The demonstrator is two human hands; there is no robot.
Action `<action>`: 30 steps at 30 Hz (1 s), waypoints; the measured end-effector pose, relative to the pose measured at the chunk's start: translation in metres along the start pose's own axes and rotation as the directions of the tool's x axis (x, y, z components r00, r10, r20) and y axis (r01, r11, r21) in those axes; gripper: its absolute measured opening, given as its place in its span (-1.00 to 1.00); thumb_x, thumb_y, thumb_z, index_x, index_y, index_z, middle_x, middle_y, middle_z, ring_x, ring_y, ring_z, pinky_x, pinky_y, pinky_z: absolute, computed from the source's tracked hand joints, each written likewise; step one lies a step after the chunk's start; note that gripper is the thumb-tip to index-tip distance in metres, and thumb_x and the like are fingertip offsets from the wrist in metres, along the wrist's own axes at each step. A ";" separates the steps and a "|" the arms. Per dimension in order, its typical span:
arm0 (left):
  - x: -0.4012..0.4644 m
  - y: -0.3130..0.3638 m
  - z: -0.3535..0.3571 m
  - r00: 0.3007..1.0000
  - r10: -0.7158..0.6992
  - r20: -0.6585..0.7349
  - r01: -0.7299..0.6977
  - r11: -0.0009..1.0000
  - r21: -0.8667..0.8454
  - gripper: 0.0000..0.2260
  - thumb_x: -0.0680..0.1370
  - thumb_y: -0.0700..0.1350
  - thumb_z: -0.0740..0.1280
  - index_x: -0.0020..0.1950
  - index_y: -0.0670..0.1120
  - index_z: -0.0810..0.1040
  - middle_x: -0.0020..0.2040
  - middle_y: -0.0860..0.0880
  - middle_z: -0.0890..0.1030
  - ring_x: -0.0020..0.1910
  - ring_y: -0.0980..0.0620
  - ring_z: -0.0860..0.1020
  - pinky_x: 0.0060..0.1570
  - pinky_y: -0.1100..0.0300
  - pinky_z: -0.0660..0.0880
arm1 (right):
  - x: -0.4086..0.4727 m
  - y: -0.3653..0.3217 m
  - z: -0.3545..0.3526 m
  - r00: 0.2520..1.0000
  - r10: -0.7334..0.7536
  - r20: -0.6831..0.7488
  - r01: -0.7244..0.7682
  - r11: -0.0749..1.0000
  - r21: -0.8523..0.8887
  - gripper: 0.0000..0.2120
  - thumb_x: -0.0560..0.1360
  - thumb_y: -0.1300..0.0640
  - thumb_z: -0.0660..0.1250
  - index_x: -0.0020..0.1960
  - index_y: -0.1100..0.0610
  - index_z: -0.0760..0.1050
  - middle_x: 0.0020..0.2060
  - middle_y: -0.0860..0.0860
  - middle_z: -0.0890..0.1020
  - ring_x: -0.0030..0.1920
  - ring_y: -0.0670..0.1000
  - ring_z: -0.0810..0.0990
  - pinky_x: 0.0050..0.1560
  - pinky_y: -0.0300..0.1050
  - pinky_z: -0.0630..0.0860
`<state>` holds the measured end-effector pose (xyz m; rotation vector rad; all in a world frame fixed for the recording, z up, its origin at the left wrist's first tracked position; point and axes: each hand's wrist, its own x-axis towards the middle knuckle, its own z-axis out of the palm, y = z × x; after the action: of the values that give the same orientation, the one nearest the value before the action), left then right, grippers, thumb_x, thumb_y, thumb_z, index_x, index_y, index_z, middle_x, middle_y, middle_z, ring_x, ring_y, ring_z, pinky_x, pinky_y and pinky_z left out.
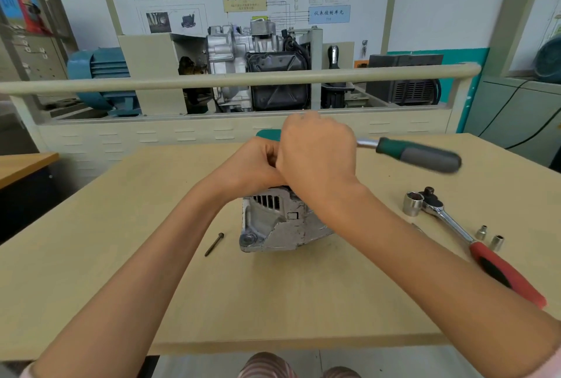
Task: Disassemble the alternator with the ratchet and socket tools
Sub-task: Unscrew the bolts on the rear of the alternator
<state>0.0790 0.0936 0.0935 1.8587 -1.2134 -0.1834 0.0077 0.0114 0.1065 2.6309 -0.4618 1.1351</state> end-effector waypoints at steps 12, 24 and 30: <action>-0.004 0.002 -0.007 0.995 0.022 0.094 -0.012 0.994 -0.106 -0.83 0.43 -0.33 0.42 -0.23 -0.06 0.62 -0.35 0.15 0.66 -0.31 0.28 0.60 -0.28 0.50 0.45 | 0.013 0.028 0.002 0.939 -0.332 -0.084 0.293 0.651 0.700 -0.70 0.55 0.23 0.20 -0.36 0.17 0.29 -0.47 -0.10 0.30 -0.38 -0.06 0.32 -0.27 -0.15 0.18; -0.004 0.001 -0.008 0.996 0.034 0.088 -0.027 0.997 -0.077 -0.80 0.44 -0.26 0.44 -0.25 0.05 0.63 -0.29 0.12 0.67 -0.24 0.26 0.61 -0.25 0.48 0.45 | 0.008 0.024 0.007 0.976 -0.209 -0.055 0.204 0.809 0.551 -0.65 0.57 0.13 0.15 -0.39 0.06 0.25 -0.47 -0.11 0.30 -0.42 -0.10 0.29 -0.33 -0.14 0.13; -0.004 0.003 -0.008 0.993 0.037 0.116 -0.022 0.991 -0.130 -0.80 0.43 -0.30 0.42 -0.21 0.01 0.65 -0.27 0.13 0.69 -0.23 0.25 0.63 -0.21 0.48 0.47 | 0.008 0.029 0.008 0.966 -0.236 -0.106 0.236 0.638 0.733 -0.72 0.53 0.17 0.15 -0.35 0.16 0.31 -0.46 -0.05 0.34 -0.38 -0.04 0.32 -0.30 -0.11 0.21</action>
<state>0.0791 0.1013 0.0991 1.7378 -1.2781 -0.3513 0.0071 -0.0200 0.1103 3.2092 0.4783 1.4541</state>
